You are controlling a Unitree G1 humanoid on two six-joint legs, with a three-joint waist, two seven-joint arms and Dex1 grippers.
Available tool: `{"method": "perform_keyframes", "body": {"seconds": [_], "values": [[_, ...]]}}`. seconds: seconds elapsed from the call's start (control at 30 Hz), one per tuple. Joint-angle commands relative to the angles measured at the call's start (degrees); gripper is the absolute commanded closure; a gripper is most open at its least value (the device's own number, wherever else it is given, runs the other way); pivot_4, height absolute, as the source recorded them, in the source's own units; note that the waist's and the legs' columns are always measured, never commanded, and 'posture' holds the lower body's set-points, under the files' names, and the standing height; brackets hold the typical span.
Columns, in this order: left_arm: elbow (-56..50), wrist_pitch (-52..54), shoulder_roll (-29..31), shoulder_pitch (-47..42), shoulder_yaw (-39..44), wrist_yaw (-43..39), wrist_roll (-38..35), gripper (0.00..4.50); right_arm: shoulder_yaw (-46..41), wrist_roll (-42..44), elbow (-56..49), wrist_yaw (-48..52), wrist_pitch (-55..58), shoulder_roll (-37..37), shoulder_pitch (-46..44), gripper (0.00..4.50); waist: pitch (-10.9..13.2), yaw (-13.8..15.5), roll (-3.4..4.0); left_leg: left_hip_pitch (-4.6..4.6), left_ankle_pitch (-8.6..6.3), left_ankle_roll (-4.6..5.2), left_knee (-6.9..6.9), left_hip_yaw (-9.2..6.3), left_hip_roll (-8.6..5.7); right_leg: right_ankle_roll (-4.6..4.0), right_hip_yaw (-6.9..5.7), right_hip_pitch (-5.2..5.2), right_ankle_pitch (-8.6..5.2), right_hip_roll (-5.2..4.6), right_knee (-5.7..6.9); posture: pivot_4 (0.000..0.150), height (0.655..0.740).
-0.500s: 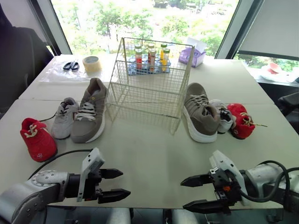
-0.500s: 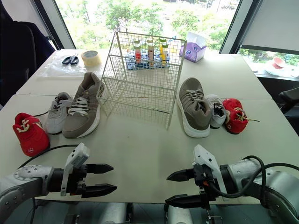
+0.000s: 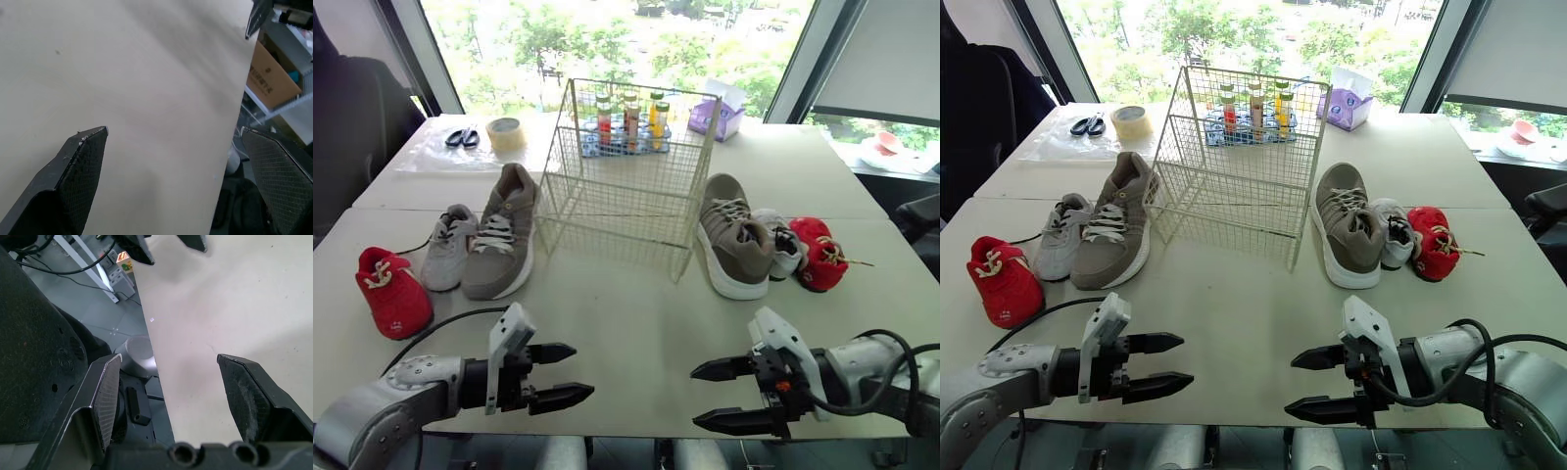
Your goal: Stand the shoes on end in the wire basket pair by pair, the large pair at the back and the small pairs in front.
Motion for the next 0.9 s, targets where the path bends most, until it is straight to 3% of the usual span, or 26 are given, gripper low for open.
{"method": "perform_keyframes", "body": {"seconds": [0.03,0.1,0.33,0.47,0.57,0.7,0.77,0.9], "values": [[-0.7,-0.4,0.0,-1.0,1.8,-0.5,-1.9,0.00,0.3,-1.8,0.0,-0.3,-1.7,0.4,-0.9,0.57,0.0,0.0,0.01,0.00,0.00,0.00,0.00,0.00,0.00,0.00,0.00,0.00,0.00,0.00,0.00,0.150,0.6552],[-0.8,-0.6,0.6,-0.3,1.4,-0.9,-0.8,0.00,0.2,-2.2,-0.3,-0.4,-1.1,-0.4,-0.7,0.07,0.0,-0.1,0.01,0.00,0.00,0.00,0.00,0.01,0.00,0.00,0.00,0.01,0.00,0.00,0.00,0.150,0.6552],[1.9,-4.2,2.1,-0.3,-1.3,-4.6,4.3,0.00,-2.8,0.7,-0.5,-1.3,2.3,-2.4,-0.9,0.07,0.0,0.0,0.03,0.00,0.00,0.00,0.00,0.01,0.00,-0.01,0.00,-0.01,0.00,0.01,0.01,0.150,0.6552],[4.6,-6.2,2.3,-5.2,-4.7,-7.5,7.3,0.00,-6.2,3.3,1.3,-0.6,4.1,-5.3,-8.6,0.07,0.1,-0.1,0.17,0.02,0.00,0.00,0.04,0.02,0.00,-0.02,0.00,-0.02,0.01,0.01,0.00,0.150,0.6552],[7.1,-5.7,2.0,-11.4,-5.0,-8.8,6.9,0.00,-6.5,7.7,7.0,0.6,8.0,-9.7,-22.1,0.07,0.2,-0.2,0.30,0.09,0.02,-0.03,0.09,0.06,0.02,0.01,0.00,-0.03,-0.01,-0.02,-0.04,0.150,0.6552],[10.4,-2.9,4.6,-22.4,-2.1,-11.8,3.7,0.00,2.5,3.2,16.0,3.2,12.1,-11.8,-45.9,0.07,0.4,-0.2,0.39,-0.05,0.03,-0.03,0.12,0.15,0.02,-0.16,0.04,-0.22,0.19,-0.02,-0.01,0.150,0.6552],[12.0,-1.4,6.5,-28.2,0.1,-13.0,1.5,0.00,9.8,-2.1,20.3,4.7,13.1,-9.1,-57.8,0.07,0.4,-0.3,0.35,-0.01,0.03,-0.03,-0.04,0.13,0.03,-0.05,0.03,-0.22,0.30,0.00,-0.06,0.150,0.6552],[12.8,3.7,9.2,-35.8,3.9,-12.2,-3.7,0.00,22.0,-11.0,27.2,9.7,13.0,-2.6,-72.8,0.07,0.4,-0.8,0.35,0.00,0.06,-0.02,-0.65,0.20,0.01,0.15,0.07,-0.39,0.42,0.02,-0.24,0.150,0.6552]]}}
